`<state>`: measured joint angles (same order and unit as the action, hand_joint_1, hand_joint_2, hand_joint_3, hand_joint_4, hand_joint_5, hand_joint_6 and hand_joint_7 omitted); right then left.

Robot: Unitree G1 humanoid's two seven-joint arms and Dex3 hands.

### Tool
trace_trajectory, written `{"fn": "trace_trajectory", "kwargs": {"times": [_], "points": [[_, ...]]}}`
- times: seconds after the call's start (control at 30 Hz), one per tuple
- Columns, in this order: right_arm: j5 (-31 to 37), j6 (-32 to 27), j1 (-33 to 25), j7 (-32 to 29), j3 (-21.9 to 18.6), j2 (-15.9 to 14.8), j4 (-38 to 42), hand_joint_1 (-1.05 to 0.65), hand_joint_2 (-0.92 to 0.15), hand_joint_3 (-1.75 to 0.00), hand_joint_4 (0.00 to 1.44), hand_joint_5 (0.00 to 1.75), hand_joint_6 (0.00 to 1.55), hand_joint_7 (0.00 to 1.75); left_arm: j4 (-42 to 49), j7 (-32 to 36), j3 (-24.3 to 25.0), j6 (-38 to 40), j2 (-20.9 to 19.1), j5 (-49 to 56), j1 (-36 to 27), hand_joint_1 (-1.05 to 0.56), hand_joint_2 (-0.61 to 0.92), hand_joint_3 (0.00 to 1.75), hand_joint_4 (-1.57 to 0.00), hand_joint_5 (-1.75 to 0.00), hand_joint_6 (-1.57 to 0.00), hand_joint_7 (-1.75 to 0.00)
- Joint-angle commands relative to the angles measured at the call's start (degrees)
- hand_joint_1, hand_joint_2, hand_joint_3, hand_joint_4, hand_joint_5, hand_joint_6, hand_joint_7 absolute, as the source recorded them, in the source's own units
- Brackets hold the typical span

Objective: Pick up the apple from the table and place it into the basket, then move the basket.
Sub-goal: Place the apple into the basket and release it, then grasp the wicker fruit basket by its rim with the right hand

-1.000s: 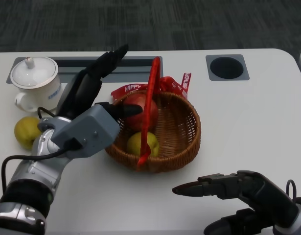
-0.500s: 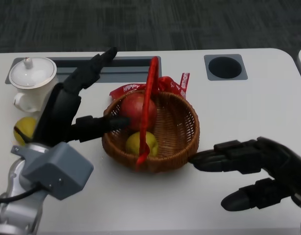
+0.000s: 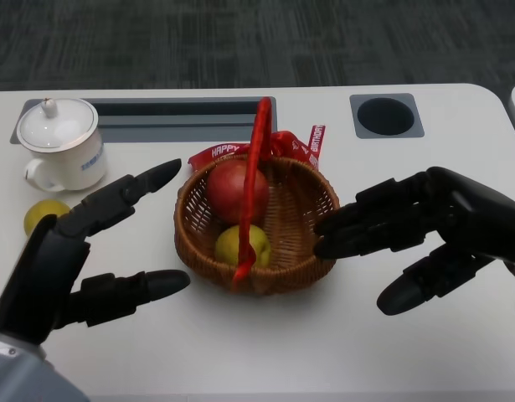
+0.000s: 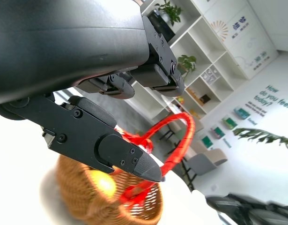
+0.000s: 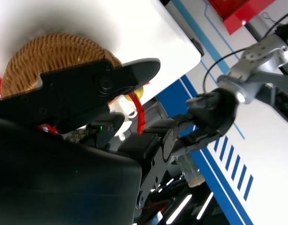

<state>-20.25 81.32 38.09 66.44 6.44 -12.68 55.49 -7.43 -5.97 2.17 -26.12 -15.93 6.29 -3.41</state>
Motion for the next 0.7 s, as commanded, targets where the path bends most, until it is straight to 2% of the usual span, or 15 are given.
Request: {"fn": "trace_trajectory", "kwargs": {"times": [0.03,0.2,0.27,0.33,0.4,0.47,0.53,0.7], "points": [[8.05,5.3,5.55,-3.22,-1.61,-0.54,7.32,-0.66,-0.88,0.0,0.64,0.0,0.63,0.0,-1.66,-1.28,2.15,-2.13,-1.91,-1.24,-2.45,-0.53,0.8,0.0,-0.56,-0.04,-0.58,-0.02],[24.56,7.52,11.11,-11.78,-3.84,-1.43,12.24,-0.7,-0.86,0.0,0.63,0.01,0.62,0.01,-1.94,-2.17,3.12,-5.16,-2.13,-2.09,-4.35,-0.53,0.79,0.0,-0.65,-0.06,-0.62,-0.02],[33.28,6.04,12.34,-18.43,-4.28,-1.98,12.06,-0.71,-0.84,0.0,0.65,0.01,0.64,0.01,-1.82,-2.33,3.22,-6.23,-2.06,-2.36,-4.72,-0.53,0.79,0.0,-0.68,-0.06,-0.63,-0.03],[44.19,3.01,13.2,-28.82,-3.27,-2.85,10.86,-0.71,-0.82,0.0,0.66,0.02,0.65,0.01,-1.93,-2.57,3.27,-6.83,-2.07,-2.77,-5.08,-0.53,0.79,0.0,-0.71,-0.06,-0.65,-0.03],[56.43,-1.45,14.33,-42.73,0.25,-4.07,9.31,-0.71,-0.82,0.0,0.66,0.01,0.64,0.01,-2.01,-2.81,3.29,-7.34,-2.08,-3.22,-5.38,-0.52,0.79,0.0,-0.74,-0.06,-0.67,-0.03],[67.44,-6.23,15.97,-57.17,5.69,-5.13,8.42,-0.71,-0.84,-0.01,0.67,0.01,0.64,0.01,-2.01,-2.96,3.29,-7.72,-2.06,-3.48,-5.63,-0.51,0.79,0.0,-0.76,-0.06,-0.68,-0.03],[75.64,-10.51,17.83,-69.22,11.49,-5.58,8.74,-0.72,-0.85,-0.01,0.68,0.01,0.65,0.01,-2.01,-3.1,3.26,-7.82,-2.04,-3.6,-5.82,-0.5,0.79,0.0,-0.77,-0.05,-0.69,-0.03],[89.27,-19.1,22.15,-89.76,24.71,-4.97,12.15,-0.73,-0.86,-0.01,0.69,0.01,0.65,0.0,-2.31,-3.39,2.73,-7.38,-1.73,-3.98,-5.79,-0.5,0.79,0.0,-0.78,-0.03,-0.7,-0.02]]}}
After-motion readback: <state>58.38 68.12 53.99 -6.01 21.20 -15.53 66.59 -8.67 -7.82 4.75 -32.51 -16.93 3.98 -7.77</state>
